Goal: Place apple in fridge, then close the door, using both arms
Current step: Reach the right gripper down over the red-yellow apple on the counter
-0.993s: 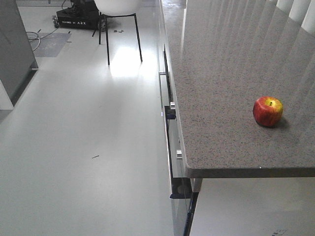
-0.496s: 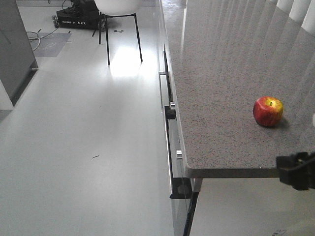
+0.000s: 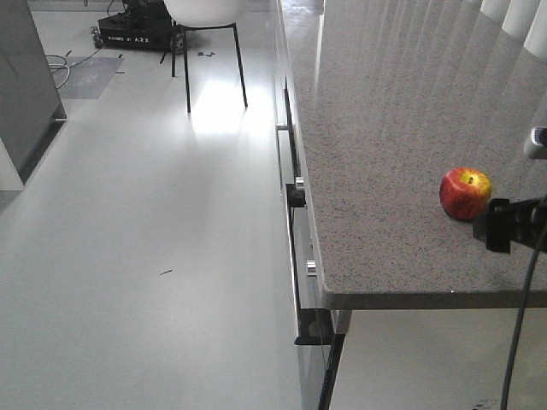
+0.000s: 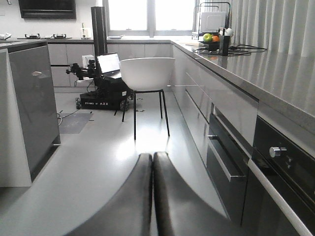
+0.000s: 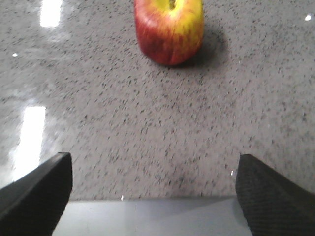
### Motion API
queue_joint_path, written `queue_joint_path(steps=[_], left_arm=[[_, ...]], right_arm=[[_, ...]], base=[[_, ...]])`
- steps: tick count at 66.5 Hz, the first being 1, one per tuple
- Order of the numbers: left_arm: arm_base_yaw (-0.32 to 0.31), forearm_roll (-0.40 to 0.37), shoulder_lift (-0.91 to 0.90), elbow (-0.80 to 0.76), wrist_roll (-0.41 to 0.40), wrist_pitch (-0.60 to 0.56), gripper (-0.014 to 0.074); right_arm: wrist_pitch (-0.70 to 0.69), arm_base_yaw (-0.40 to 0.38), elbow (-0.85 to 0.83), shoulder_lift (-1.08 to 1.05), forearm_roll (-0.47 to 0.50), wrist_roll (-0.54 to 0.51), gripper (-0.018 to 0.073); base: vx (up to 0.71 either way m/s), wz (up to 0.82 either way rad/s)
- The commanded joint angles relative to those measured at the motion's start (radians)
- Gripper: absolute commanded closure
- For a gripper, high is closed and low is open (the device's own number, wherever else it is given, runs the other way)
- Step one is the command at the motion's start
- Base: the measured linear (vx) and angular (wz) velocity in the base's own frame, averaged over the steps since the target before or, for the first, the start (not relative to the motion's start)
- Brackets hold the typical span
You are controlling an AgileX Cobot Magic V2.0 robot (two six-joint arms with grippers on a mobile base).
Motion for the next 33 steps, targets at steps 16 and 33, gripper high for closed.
queue_joint_path(steps=[16, 33], left_arm=[[-0.005, 0.0, -0.015, 0.014, -0.005, -0.081, 0.0603], [-0.005, 0.0, -0.015, 0.014, -0.005, -0.081, 0.0603]], right_arm=[[0.029, -0.009, -0.257, 0.211, -0.045, -0.016, -0.0085], [0.075, -0.009, -0.436, 0.37, -0.043, -0.043, -0.008]], base=[[0.0, 0.0], [0.0, 0.0]])
